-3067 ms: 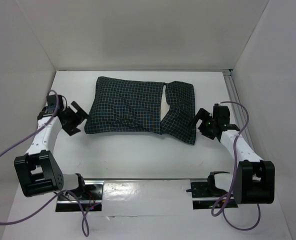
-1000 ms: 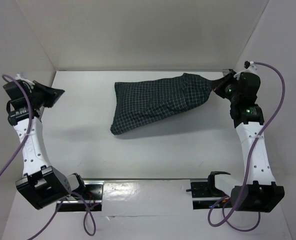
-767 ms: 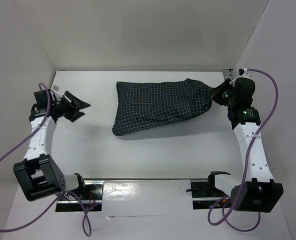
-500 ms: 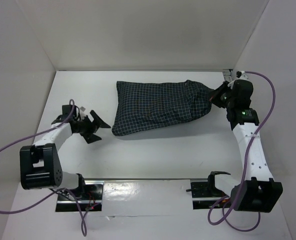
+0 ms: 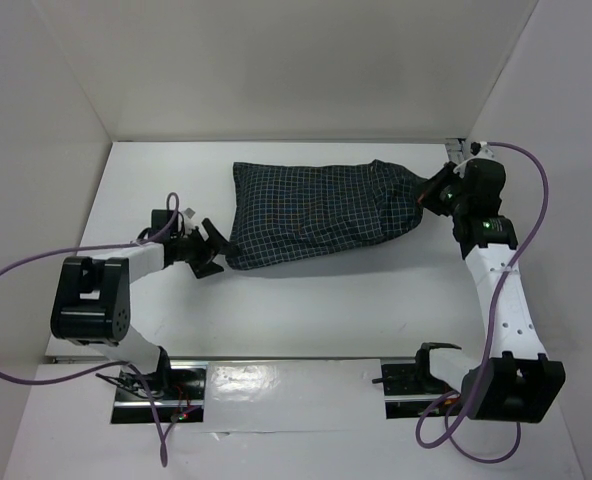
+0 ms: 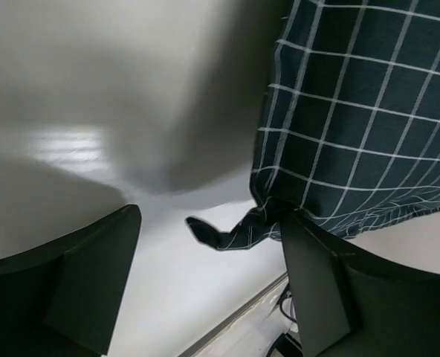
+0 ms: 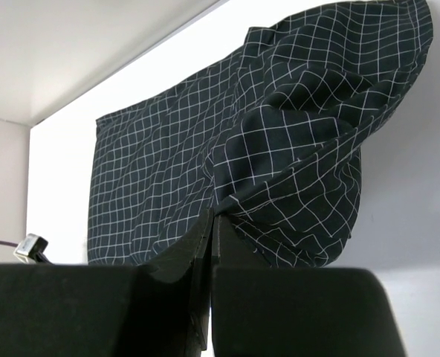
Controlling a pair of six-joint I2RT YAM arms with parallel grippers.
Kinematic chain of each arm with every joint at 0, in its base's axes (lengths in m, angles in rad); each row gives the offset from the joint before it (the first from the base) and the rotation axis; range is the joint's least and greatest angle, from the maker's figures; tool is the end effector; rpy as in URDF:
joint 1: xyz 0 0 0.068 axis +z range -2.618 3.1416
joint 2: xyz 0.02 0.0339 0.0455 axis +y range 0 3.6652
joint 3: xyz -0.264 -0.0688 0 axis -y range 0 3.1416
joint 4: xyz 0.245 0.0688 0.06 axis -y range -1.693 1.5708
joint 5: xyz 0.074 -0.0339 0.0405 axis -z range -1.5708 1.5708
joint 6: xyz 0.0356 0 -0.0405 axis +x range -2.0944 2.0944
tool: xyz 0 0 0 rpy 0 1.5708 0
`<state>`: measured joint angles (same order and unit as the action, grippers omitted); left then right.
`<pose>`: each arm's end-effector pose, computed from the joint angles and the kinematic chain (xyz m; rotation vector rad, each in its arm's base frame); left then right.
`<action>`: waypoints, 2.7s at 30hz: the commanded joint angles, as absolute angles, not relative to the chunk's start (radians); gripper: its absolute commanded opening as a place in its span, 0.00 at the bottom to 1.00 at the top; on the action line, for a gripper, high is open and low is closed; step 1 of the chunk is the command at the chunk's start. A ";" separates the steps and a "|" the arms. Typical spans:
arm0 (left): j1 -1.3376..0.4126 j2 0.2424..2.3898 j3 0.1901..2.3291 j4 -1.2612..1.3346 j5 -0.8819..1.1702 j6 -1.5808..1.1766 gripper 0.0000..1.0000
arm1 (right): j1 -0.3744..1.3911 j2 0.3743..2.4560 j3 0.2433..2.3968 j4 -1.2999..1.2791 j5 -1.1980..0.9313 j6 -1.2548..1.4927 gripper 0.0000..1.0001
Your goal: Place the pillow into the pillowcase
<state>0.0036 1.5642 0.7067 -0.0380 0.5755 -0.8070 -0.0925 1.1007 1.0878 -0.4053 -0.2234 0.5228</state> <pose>0.2889 -0.0183 0.1504 -0.7607 2.4440 -1.0430 0.2452 -0.0148 0.3615 0.4684 1.9573 0.4984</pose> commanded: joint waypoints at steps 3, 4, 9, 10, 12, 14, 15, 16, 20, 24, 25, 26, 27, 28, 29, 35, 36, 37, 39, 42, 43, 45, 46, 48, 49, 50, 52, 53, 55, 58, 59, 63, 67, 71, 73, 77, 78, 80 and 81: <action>-0.015 1.585 0.684 0.170 0.698 -0.816 0.86 | -0.097 1.117 1.121 -0.331 -0.267 0.512 0.00; -0.015 1.585 0.661 0.193 0.718 -0.807 0.85 | -0.097 1.117 1.121 -0.331 -0.276 0.512 0.00; -0.015 1.563 0.632 0.301 0.793 -0.798 0.78 | -0.097 1.126 1.121 -0.331 -0.276 0.512 0.00; -0.015 1.563 0.632 0.301 0.793 -0.798 0.76 | -0.097 1.126 1.112 -0.331 -0.276 0.512 0.00; -0.025 1.523 0.620 0.301 0.793 -0.789 0.69 | -0.097 1.135 1.112 -0.331 -0.276 0.512 0.00; -0.025 1.497 0.597 0.313 0.802 -0.799 0.54 | -0.097 1.135 1.112 -0.331 -0.285 0.512 0.00; -0.025 1.471 0.597 0.322 0.802 -0.799 0.45 | -0.097 1.135 1.103 -0.322 -0.285 0.521 0.00; -0.025 1.460 0.586 0.307 0.787 -0.808 0.37 | -0.097 1.144 1.103 -0.322 -0.285 0.522 0.00; -0.011 1.428 0.621 0.230 0.778 -0.796 0.00 | -0.097 1.155 1.103 -0.313 -0.295 0.522 0.00; 0.099 1.327 0.702 0.119 0.818 -0.843 0.00 | -0.097 1.166 1.138 -0.357 -0.295 0.506 0.00; 0.135 1.287 0.719 0.073 0.781 -0.860 0.00 | -0.097 1.166 1.138 -0.371 -0.282 0.496 0.00; 0.168 1.246 0.762 0.011 0.732 -0.870 0.00 | -0.097 1.151 1.138 -0.385 -0.261 0.495 0.00; 0.229 1.179 0.782 -0.065 0.662 -0.870 0.00 | -0.097 1.131 1.126 -0.394 -0.252 0.486 0.00; 0.257 1.157 0.791 -0.080 0.647 -0.870 0.00 | -0.097 1.121 1.106 -0.394 -0.239 0.477 0.00; 0.282 1.143 0.801 -0.089 0.647 -0.879 0.00 | -0.097 1.121 1.062 -0.394 -0.210 0.477 0.00; 0.460 1.124 0.877 -0.124 0.776 -0.888 0.00 | -0.156 1.083 0.986 -0.431 -0.163 0.477 0.00; 0.509 1.124 0.902 -0.142 0.791 -0.888 0.00 | -0.184 1.063 0.997 -0.431 -0.153 0.477 0.00; 0.537 1.124 0.931 -0.161 0.819 -0.888 0.00 | -0.202 1.054 1.009 -0.440 -0.153 0.477 0.00; 0.599 1.134 1.029 -0.221 0.845 -0.879 0.00 | -0.256 1.042 1.069 -0.466 -0.153 0.477 0.00; 0.641 1.143 1.106 -0.232 0.859 -0.920 0.00 | -0.256 1.032 1.167 -0.512 -0.111 0.488 0.00; 0.652 1.129 1.106 -0.204 0.870 -0.977 0.00 | -0.256 1.023 1.186 -0.521 -0.110 0.498 0.00; 0.666 1.092 1.141 -0.193 0.881 -1.009 0.00 | -0.256 1.006 1.250 -0.532 -0.110 0.508 0.00; 0.666 1.082 1.164 -0.205 0.868 -1.018 0.00 | -0.256 0.996 1.278 -0.532 -0.110 0.508 0.00; 0.666 1.056 1.248 -0.236 0.856 -1.029 0.00 | -0.256 0.996 1.369 -0.577 -0.100 0.508 0.00; 0.666 1.033 1.279 -0.274 0.830 -1.029 0.00 | -0.256 0.986 1.397 -0.586 -0.089 0.508 0.00; 0.666 1.023 1.311 -0.300 0.819 -1.029 0.00 | -0.256 0.986 1.426 -0.609 -0.089 0.508 0.00; 0.666 1.013 1.416 -0.363 0.778 -1.009 0.00 | -0.247 0.977 1.502 -0.618 -0.060 0.495 0.00; 0.666 1.012 1.449 -0.424 0.767 -0.985 0.00 | -0.247 0.977 1.523 -0.630 -0.049 0.486 0.00; 0.666 1.023 1.529 -0.480 0.741 -0.957 0.00 | -0.236 0.977 1.566 -0.640 -0.038 0.486 0.00; 0.666 1.058 1.514 -0.480 0.730 -0.945 0.00 | -0.236 1.023 1.545 -0.598 -0.074 0.486 0.00; 0.651 1.071 1.493 -0.462 0.744 -0.933 0.00 | -0.236 1.038 1.525 -0.562 -0.087 0.486 0.00; 0.514 1.182 1.323 -0.387 0.631 -0.884 0.00 | -0.224 1.146 1.370 -0.373 -0.204 0.534 0.00; 0.362 1.392 1.270 -0.292 0.450 -0.836 0.24 | -0.080 1.363 1.366 -0.245 -0.076 0.531 0.22; 0.279 1.589 1.456 -0.460 0.370 -0.726 0.78 | 0.026 1.561 1.485 -0.339 0.047 0.488 0.89; 0.264 1.576 1.465 -0.451 0.358 -0.704 0.82 | 0.026 1.536 1.438 -0.298 0.080 0.479 0.96; 0.198 1.523 1.465 -0.454 0.339 -0.660 0.84 | 0.050 1.490 1.353 -0.296 0.092 0.489 1.00; 0.186 1.504 1.454 -0.465 0.366 -0.644 0.84 | 0.061 1.489 1.353 -0.326 0.092 0.479 1.00; 0.144 1.480 1.418 -0.483 0.367 -0.635 0.82 | 0.090 1.479 1.319 -0.363 0.147 0.468 1.00; 0.131 1.465 1.399 -0.492 0.379 -0.618 0.82 | 0.101 1.465 1.309 -0.392 0.161 0.468 1.00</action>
